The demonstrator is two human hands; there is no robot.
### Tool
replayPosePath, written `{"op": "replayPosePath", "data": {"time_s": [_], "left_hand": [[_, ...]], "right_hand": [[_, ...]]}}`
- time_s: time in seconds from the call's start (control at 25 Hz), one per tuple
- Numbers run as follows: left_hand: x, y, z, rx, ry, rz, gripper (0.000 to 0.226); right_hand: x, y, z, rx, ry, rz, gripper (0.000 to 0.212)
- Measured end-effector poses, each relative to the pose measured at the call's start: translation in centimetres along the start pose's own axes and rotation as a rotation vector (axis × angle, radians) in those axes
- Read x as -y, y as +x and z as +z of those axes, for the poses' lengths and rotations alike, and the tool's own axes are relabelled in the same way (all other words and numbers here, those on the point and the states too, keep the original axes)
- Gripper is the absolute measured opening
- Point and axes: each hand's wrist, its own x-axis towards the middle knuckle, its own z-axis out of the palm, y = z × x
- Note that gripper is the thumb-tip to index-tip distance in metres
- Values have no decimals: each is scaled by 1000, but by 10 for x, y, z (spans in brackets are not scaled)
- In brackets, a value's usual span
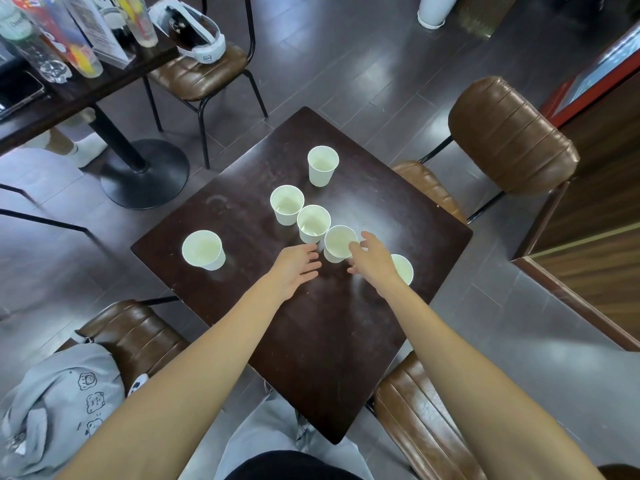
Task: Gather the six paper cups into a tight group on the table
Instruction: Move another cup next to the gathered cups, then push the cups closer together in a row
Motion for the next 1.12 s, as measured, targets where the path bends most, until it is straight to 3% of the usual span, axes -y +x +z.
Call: {"op": "replayPosePath", "data": {"time_s": [0.2,0.36,0.56,0.88,1.12], "left_hand": [[23,-10,-6,40,-27,-37,43],[35,-16,31,113,78,-47,44],[40,-20,91,188,318,1,45],[40,-19,126,98,342,14,37],[43,-40,108,61,316,14,48]], "right_hand": [[-11,-13,-51,-123,-152,-108,50],[-41,-26,-92,-201,-158,-67,43],[-78,-33,-100,-122,-276,-2,49],[-79,-23,-90,-165,-57,62,41],[-78,-37,-85,-172,-135,7,35]]}}
